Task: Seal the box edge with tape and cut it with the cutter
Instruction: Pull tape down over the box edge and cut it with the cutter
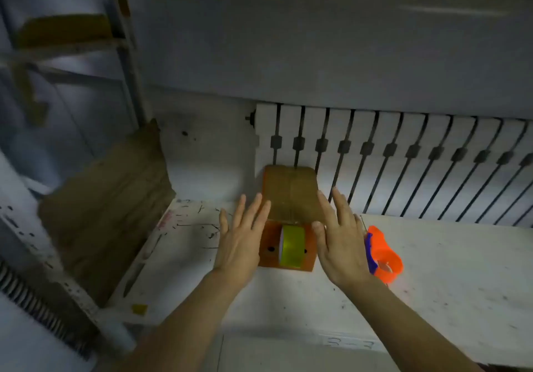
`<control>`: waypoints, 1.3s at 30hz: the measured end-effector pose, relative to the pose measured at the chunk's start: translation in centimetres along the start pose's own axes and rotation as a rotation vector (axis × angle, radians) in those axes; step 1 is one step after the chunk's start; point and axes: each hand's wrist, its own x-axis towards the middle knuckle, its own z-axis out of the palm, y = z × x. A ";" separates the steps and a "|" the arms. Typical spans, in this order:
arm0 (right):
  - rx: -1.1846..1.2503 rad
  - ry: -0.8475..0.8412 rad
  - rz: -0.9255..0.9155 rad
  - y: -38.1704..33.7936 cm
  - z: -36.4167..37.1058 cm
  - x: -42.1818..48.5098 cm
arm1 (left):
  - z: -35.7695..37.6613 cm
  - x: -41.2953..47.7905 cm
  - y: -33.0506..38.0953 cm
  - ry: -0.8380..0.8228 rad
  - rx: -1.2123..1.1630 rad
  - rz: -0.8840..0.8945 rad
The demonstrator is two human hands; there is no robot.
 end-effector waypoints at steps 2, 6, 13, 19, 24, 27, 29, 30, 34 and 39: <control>0.049 -0.006 0.050 0.8 1.7 0.4 | 1.5 0.5 -0.4 -0.024 -0.011 -0.002; 0.203 -0.018 0.215 2.8 5.2 1.0 | 5.5 1.5 -1.2 -0.047 -0.146 -0.089; 0.280 -0.125 0.232 4.9 8.4 1.1 | 10.0 2.9 -1.6 -0.023 -0.454 -0.182; 0.261 -0.089 0.213 4.9 9.5 0.5 | 10.7 2.4 -0.9 0.001 -0.549 -0.147; 0.252 -0.083 0.216 4.6 8.8 -0.7 | 9.8 0.3 -0.4 -0.006 -0.564 -0.138; 0.271 -0.063 0.195 4.5 8.2 -1.8 | 9.2 -0.9 -0.1 0.057 -0.574 -0.129; 0.277 -0.054 0.196 4.7 7.8 -2.5 | 8.9 -1.5 0.2 0.145 -0.547 -0.112; 0.273 -0.057 0.201 4.8 7.6 -2.9 | 8.8 -1.6 0.3 0.179 -0.521 -0.111; 0.309 -0.078 0.185 5.4 6.9 -4.2 | 7.8 -1.2 1.1 0.205 -0.325 -0.154; 0.334 0.123 0.273 4.6 6.0 -5.5 | 7.2 -0.3 2.1 -0.011 -0.200 0.095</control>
